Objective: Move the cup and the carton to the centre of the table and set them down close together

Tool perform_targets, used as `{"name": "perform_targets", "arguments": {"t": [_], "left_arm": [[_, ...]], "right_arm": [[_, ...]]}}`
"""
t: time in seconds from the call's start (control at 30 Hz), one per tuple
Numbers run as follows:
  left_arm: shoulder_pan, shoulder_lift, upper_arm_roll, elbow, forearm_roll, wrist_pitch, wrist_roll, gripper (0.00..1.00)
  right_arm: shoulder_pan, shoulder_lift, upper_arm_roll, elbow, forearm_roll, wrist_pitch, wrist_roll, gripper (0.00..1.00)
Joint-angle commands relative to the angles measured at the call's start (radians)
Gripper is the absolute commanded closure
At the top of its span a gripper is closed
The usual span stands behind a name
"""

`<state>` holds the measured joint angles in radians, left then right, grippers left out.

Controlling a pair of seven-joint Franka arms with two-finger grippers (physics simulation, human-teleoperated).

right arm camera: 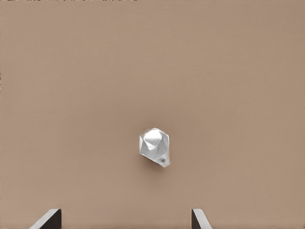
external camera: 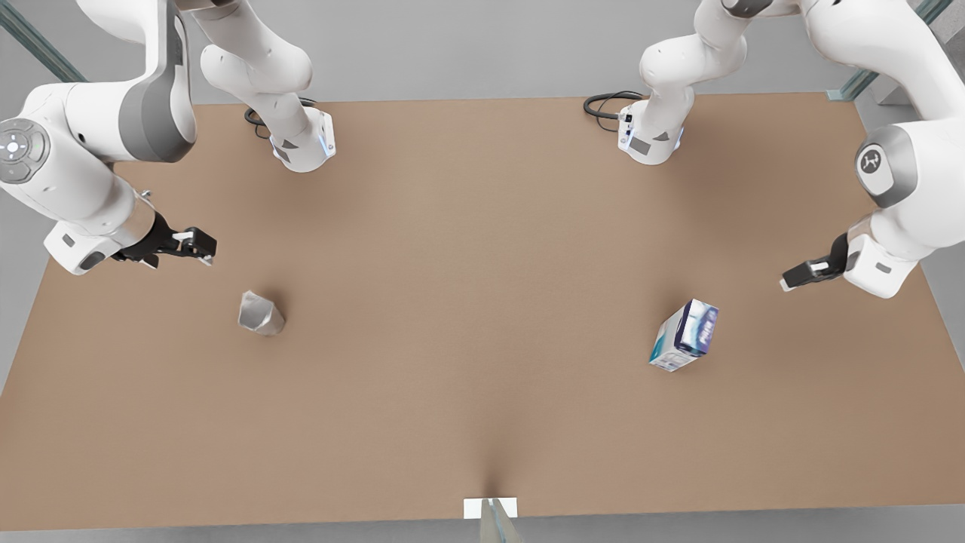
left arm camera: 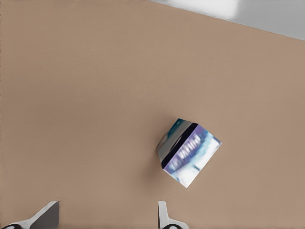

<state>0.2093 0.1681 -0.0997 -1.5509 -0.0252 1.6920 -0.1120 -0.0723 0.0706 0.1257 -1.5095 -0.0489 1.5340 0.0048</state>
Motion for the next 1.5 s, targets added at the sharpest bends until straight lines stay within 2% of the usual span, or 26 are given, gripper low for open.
{"name": "perform_targets", "arguments": {"t": [0.0,0.1,0.17,0.2,0.3,0.33,0.47,0.53,0.87,1.27,1.47], "left_arm": [[-0.001,0.002,0.0,-0.002,0.008,0.0,0.0,0.0],[-0.001,0.005,0.0,0.0,0.008,0.002,0.0,0.0],[-0.001,0.011,0.0,-0.002,0.007,0.003,0.0,0.0],[-0.001,0.011,-0.003,-0.002,0.005,0.003,-0.002,0.0],[-0.008,0.013,-0.005,-0.002,0.007,0.003,-0.002,0.0],[-0.01,0.013,-0.02,-0.002,0.007,0.0,-0.002,0.0],[-0.008,0.022,-0.037,0.0,0.008,0.005,0.0,0.0],[-0.005,0.022,-0.049,-0.002,0.008,0.005,0.0,0.0],[-0.001,0.03,-0.051,-0.002,0.007,0.008,0.074,0.0],[-0.001,0.036,-0.051,-0.003,0.005,0.005,0.074,0.0],[-0.001,0.036,-0.051,-0.003,0.004,0.003,0.074,0.0]], "right_arm": [[-0.003,0.0,0.0,0.0,0.003,0.0,0.001,0.0],[-0.003,-0.002,0.0,0.0,0.003,-0.005,0.004,0.0],[0.009,-0.008,0.003,0.006,0.026,-0.072,0.001,0.0],[0.014,0.001,0.049,-0.038,0.027,-0.158,-0.006,0.0],[0.017,-0.011,0.054,-0.302,0.024,0.106,0.073,0.0],[0.023,-0.015,0.077,-0.419,0.017,0.248,0.08,0.0],[-0.058,0.012,0.077,-0.6,-0.037,0.63,0.092,0.0],[-0.089,0.067,0.075,-0.603,-0.054,0.715,0.09,0.0],[-0.063,0.127,0.077,-0.615,-0.014,0.721,0.095,0.0],[-0.08,0.228,0.074,-0.656,-0.022,0.828,0.093,0.0],[-0.081,0.313,0.065,-0.66,-0.052,0.844,0.093,0.0]]}}
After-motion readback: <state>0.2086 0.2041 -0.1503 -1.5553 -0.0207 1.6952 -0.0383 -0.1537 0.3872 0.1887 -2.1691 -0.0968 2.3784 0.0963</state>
